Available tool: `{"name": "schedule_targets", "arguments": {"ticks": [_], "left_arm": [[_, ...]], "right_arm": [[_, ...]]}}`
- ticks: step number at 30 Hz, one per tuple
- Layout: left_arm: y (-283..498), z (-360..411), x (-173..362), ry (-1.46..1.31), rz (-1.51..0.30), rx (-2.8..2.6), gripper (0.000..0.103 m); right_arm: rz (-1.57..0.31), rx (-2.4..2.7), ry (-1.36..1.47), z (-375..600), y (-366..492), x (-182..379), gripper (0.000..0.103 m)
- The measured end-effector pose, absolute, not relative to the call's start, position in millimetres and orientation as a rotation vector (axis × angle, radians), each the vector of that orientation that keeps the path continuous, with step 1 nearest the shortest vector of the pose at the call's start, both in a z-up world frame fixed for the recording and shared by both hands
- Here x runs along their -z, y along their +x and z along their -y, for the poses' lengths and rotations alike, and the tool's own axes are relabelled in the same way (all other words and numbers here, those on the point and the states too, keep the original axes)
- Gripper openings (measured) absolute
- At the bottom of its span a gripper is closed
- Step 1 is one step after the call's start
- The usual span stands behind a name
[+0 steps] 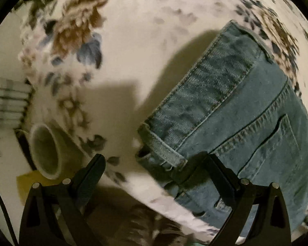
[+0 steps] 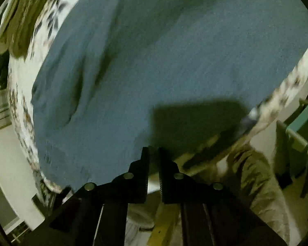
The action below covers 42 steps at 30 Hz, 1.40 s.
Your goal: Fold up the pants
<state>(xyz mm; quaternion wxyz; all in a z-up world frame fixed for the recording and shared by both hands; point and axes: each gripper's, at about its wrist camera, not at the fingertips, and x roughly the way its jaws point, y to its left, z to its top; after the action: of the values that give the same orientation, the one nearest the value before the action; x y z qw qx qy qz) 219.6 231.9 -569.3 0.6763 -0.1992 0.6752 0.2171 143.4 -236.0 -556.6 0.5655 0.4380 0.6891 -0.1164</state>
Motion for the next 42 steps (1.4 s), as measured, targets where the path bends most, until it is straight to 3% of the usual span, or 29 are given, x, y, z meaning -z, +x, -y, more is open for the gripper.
{"name": "schedule_targets", "arguments": {"ticks": [3, 7, 9, 11, 12, 16, 23, 25, 30, 31, 32, 35, 40, 41, 42], "left_arm": [[219.6, -237.3, 568.5, -0.501, -1.495, -0.463, 0.100], [218.4, -247.6, 558.5, -0.502, -1.426, -0.446, 0.097], [217.9, -253.9, 562.5, -0.518, -1.400, -0.442, 0.089], [223.2, -262.0, 576.0, -0.578, -1.381, -0.399, 0.056], [225.5, -263.1, 579.1, -0.588, -1.372, -0.392, 0.055], [224.6, -260.5, 559.7, -0.502, -1.307, -0.406, 0.013], [192.5, -263.8, 552.5, -0.457, -1.373, -0.405, 0.015], [197.4, -261.5, 550.6, -0.440, -1.399, -0.411, 0.019], [223.4, -229.8, 515.9, -0.341, -1.411, -0.405, 0.056], [230.7, -218.3, 506.2, -0.282, -1.394, -0.397, 0.071], [237.5, -208.5, 498.5, -0.239, -1.373, -0.386, 0.078], [262.9, -177.0, 485.0, -0.110, -1.316, -0.346, 0.091], [294.3, -117.9, 500.8, -0.052, -1.320, -0.243, 0.092], [301.8, -108.8, 508.1, -0.043, -1.335, -0.220, 0.092], [308.1, -101.7, 515.1, -0.027, -1.348, -0.207, 0.092]], "right_arm": [[-1.680, 0.293, 1.062, 218.4, 139.6, 563.9, 0.026], [-1.630, 0.283, 1.139, 213.5, 144.0, 569.9, 0.026], [-1.589, 0.299, 1.108, 217.3, 147.9, 571.2, 0.020], [-1.574, 0.326, 1.069, 211.1, 148.6, 571.1, 0.007], [-1.577, 0.334, 1.034, 209.1, 149.0, 568.9, 0.006], [-1.552, 0.327, 0.963, 203.7, 145.6, 549.9, 0.003], [-1.644, 0.303, 0.848, 207.2, 141.8, 541.3, 0.003], [-1.733, 0.275, 0.794, 206.1, 153.2, 550.6, 0.009], [-1.756, 0.097, 0.622, 188.3, 211.0, 504.4, 0.057], [-1.723, 0.012, 0.600, 180.5, 233.7, 487.7, 0.060], [-1.708, -0.038, 0.574, 174.7, 250.8, 479.2, 0.064], [-1.655, -0.186, 0.392, 151.1, 316.3, 467.5, 0.066], [-1.741, -0.436, -0.057, 102.8, 392.1, 507.2, 0.066], [-1.779, -0.461, -0.148, 96.9, 393.1, 519.4, 0.063], [-1.777, -0.489, -0.224, 92.3, 392.6, 526.1, 0.043]]}}
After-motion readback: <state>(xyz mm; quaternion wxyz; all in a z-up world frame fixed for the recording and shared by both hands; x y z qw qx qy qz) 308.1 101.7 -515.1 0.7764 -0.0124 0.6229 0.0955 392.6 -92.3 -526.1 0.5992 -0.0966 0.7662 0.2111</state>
